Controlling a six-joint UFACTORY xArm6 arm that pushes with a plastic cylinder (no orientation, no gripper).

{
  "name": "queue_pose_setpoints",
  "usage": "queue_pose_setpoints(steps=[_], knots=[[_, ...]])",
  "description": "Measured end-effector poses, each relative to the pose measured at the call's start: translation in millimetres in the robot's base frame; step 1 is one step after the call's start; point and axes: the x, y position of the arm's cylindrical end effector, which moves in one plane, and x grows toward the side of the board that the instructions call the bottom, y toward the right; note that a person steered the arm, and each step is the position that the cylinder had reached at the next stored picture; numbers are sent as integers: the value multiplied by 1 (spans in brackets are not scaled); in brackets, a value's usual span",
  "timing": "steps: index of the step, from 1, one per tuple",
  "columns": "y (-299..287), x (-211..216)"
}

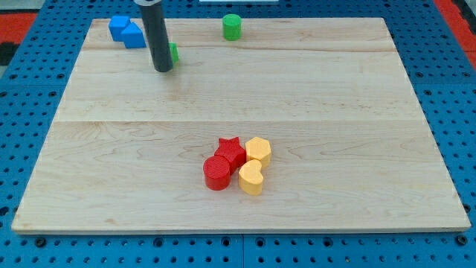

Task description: Separate the blue triangle from the blue cube

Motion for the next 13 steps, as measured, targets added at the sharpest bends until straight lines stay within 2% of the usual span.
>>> queue_pose_setpoints(steps=[2,3,5,6,7,8,13], knots=[[-22,-34],[-34,-35],[-118,-50],[-163,-87],[-156,-105],[-125,-111],[-57,-59]])
